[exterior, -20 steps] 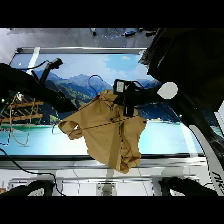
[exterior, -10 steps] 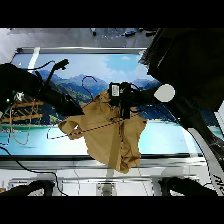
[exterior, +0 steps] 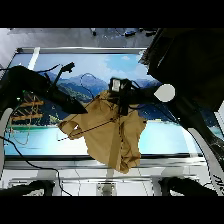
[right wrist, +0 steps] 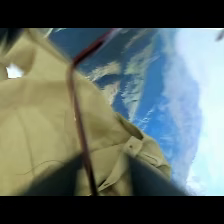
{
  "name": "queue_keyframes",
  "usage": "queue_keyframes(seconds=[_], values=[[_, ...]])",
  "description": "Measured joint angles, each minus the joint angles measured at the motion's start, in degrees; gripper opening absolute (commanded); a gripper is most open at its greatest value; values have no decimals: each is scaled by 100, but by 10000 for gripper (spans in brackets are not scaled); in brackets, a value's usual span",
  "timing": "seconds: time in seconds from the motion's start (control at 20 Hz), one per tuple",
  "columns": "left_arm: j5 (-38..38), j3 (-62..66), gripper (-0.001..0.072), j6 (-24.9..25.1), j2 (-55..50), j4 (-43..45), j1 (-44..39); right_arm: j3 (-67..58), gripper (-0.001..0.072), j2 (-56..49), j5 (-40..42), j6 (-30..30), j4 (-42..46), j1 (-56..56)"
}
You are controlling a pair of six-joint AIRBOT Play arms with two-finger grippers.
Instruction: Fold the clothes and pants, and hang the long-sleeved shirts on hangers.
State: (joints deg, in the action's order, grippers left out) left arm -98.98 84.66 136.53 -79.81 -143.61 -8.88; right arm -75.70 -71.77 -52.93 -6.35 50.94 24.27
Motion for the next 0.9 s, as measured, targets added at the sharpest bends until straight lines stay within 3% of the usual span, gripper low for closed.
queue_keyframes(seconds=[0.5, 0.9], values=[[1547, -2, 30, 17, 326, 1711, -2, 0, 503, 125, 570, -2645, 2, -1443], [2260, -2, 30, -133, 363, 2568, -435, 0, 503, -1515, 651, -5053, 37, -2238]])
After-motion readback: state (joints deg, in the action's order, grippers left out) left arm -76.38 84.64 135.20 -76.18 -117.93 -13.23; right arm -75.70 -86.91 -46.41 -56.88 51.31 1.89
